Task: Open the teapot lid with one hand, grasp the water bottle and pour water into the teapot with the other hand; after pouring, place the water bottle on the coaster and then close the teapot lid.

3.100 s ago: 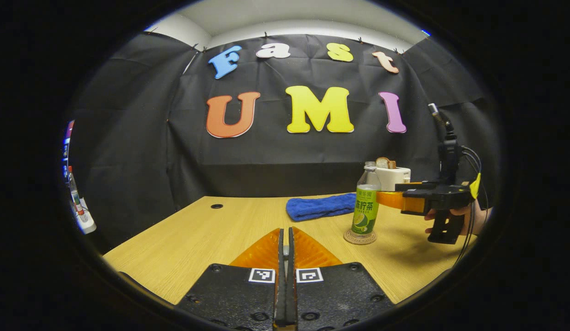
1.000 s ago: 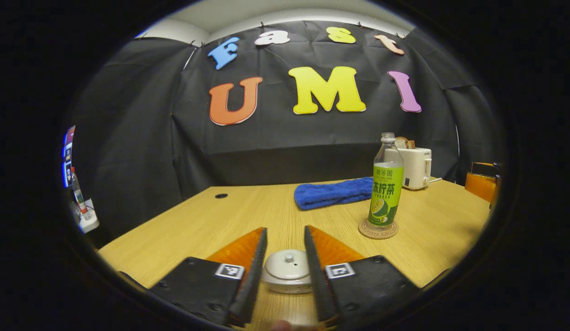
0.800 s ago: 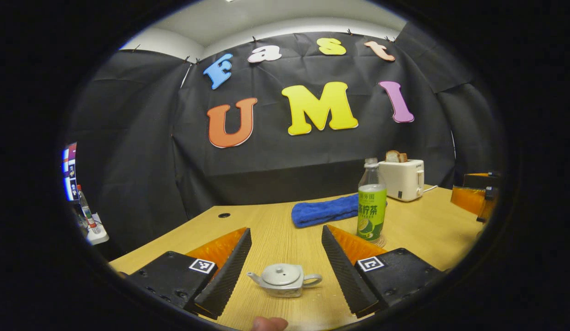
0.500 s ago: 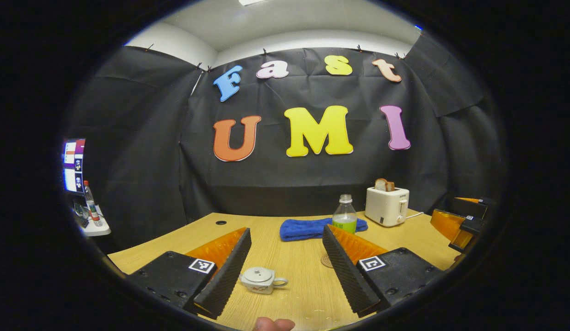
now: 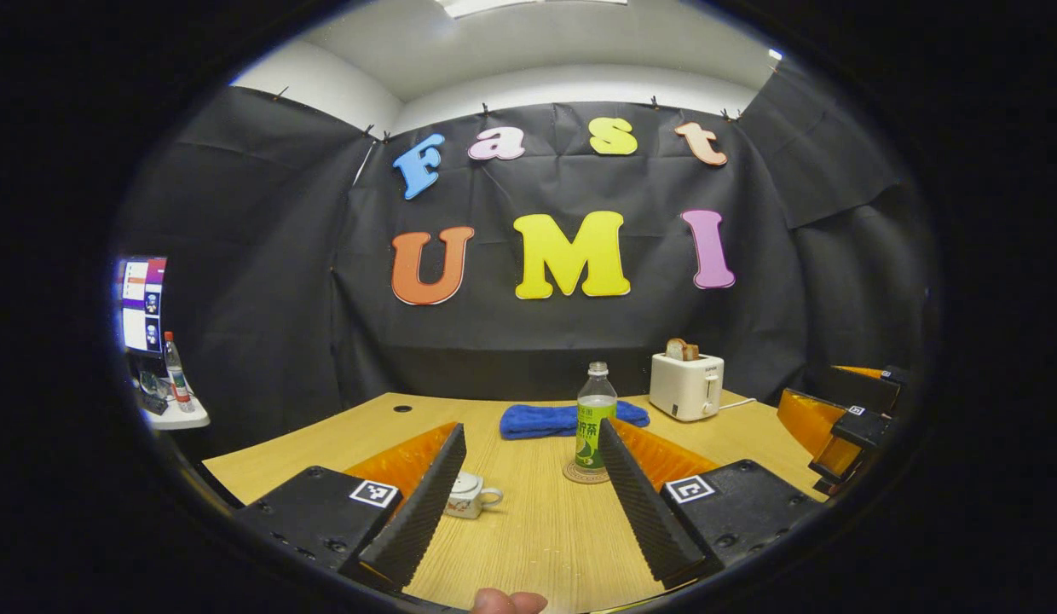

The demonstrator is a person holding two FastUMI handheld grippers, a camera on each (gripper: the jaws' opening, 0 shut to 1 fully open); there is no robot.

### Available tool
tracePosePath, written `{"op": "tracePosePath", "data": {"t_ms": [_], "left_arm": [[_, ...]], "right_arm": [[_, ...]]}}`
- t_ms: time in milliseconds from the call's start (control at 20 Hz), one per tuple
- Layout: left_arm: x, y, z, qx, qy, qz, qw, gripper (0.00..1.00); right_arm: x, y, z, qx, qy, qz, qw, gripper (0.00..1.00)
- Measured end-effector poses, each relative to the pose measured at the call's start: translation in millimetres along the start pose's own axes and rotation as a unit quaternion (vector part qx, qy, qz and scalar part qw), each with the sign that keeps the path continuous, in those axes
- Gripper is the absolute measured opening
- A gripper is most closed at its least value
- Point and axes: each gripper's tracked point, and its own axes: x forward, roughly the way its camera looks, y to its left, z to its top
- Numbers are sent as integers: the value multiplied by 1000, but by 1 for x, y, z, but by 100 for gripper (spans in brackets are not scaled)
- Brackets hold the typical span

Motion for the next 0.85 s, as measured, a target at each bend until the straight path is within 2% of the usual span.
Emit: {"op": "tracePosePath", "data": {"t_ms": [100, 150, 300, 700, 750, 850], "left_arm": [[0, -3, 1, -6, -3, -7, 1000, 97], [-1, -3, 0, -1, -1, -8, 1000, 97], [1, 5, -1, 0, -3, -8, 1000, 97], [1, 18, -1, -2, -3, -1, 1000, 97], [1, 18, 0, -3, -3, 0, 1000, 98], [0, 20, 1, -5, -5, 1, 1000, 97]], "right_arm": [[0, -1, -1, -3, 4, -7, 1000, 92], [0, 2, -1, 0, 6, -7, 1000, 96], [4, 6, -2, 2, 9, -11, 1000, 95], [8, 32, 0, -6, 4, 9, 1000, 95], [9, 33, 0, -6, 5, 10, 1000, 99], [10, 33, 0, -4, 6, 10, 1000, 95]]}}
